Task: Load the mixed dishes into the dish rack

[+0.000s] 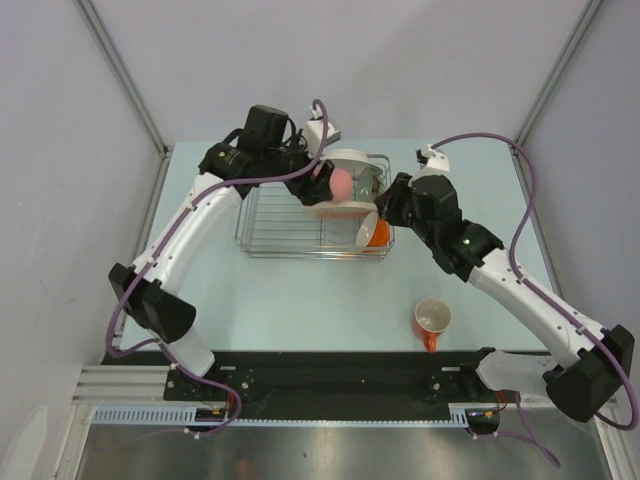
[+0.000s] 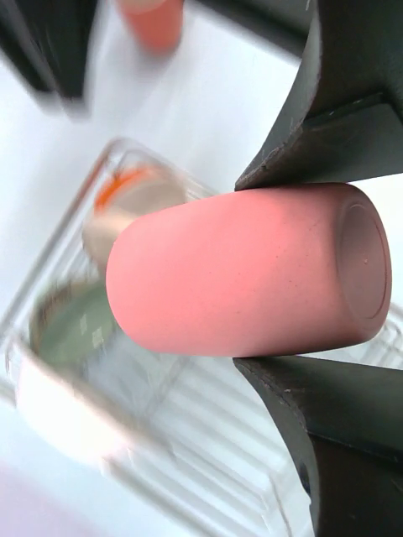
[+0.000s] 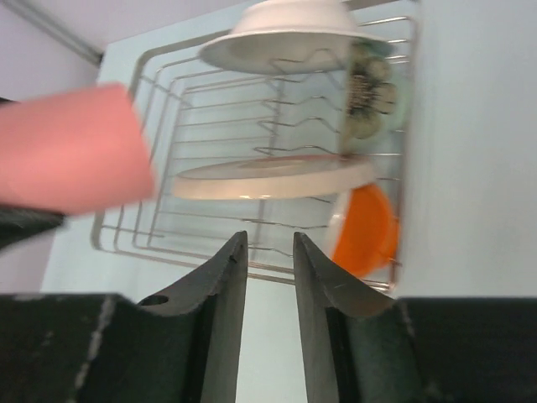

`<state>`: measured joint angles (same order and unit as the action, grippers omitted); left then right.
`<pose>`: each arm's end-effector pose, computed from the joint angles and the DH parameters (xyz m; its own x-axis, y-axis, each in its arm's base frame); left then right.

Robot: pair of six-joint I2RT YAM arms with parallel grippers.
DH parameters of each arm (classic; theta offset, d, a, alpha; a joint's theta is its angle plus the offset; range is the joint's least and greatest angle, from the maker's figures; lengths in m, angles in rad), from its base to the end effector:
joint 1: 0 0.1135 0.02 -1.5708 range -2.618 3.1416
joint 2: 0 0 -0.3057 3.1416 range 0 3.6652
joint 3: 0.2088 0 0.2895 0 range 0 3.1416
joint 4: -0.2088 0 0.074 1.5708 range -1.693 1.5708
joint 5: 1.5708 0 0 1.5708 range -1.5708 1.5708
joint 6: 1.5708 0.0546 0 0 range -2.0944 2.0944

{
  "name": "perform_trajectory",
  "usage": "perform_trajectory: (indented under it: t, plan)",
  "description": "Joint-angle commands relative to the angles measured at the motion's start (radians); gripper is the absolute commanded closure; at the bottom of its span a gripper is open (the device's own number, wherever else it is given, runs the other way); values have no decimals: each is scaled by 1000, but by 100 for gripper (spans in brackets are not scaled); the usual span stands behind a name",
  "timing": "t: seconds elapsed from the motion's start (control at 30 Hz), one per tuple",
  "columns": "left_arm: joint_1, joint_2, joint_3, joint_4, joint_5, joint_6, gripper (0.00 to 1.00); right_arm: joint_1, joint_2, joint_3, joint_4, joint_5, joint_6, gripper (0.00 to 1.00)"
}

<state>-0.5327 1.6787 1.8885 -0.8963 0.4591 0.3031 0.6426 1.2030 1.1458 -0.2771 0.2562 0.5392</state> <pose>0.3431 -0.2303 0.4572 -0.2971 0.4858 -0.8221 0.8793 0.4748 -0.0372 0.2613 0.1783 0.4009 -0.4247 0.3026 -0.8533 -0.1981 0.8886 0.4137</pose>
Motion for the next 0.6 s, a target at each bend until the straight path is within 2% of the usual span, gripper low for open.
perform_trajectory:
  t: [0.0, 0.23, 0.4, 0.57]
  plan:
    - [75, -90, -48, 166, -229, 73, 100, -60, -164, -57, -53, 132, 19, 63]
    - [169, 15, -69, 191, -326, 109, 100, -78, -279, -138, -91, 193, 51, 64]
    - [169, 91, -114, 249, -399, 151, 100, -77, -318, -173, -119, 209, 70, 65]
    - [171, 228, -83, 225, -456, 200, 100, -78, -352, -193, -146, 225, 82, 65]
